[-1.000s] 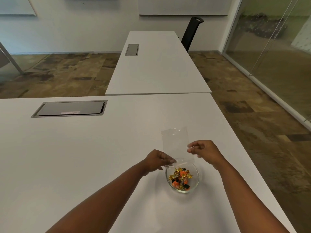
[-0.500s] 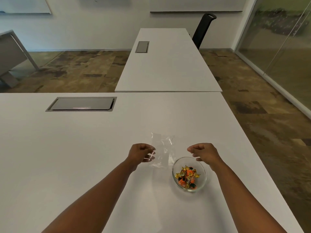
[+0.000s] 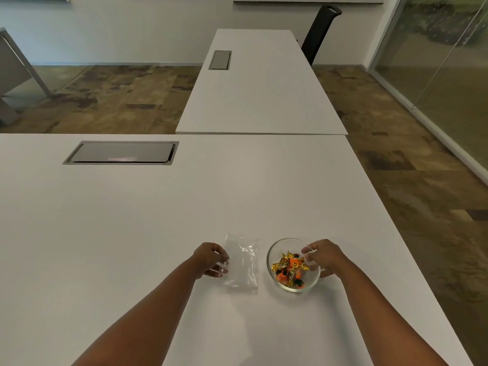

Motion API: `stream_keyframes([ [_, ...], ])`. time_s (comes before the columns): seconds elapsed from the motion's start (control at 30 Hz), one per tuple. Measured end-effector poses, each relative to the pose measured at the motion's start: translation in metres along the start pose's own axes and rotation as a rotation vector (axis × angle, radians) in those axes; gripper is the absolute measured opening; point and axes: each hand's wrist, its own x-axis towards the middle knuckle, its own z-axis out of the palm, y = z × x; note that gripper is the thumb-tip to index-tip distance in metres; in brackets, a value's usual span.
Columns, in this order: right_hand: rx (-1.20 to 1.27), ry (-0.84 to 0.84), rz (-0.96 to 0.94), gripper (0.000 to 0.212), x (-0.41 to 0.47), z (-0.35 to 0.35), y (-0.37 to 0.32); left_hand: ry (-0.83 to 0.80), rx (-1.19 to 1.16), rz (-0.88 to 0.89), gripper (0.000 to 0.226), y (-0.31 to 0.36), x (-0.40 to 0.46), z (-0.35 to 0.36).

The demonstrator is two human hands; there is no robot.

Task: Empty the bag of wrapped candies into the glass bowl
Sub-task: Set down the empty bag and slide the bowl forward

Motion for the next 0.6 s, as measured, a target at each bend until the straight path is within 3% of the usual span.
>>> stream_keyframes([
  [0.6,-0.037,-0.042,0.034,0.030,-0.004,0.003,-0.011,0.068,0.188,-0.036,0.021,-0.012,0.000,0.003],
])
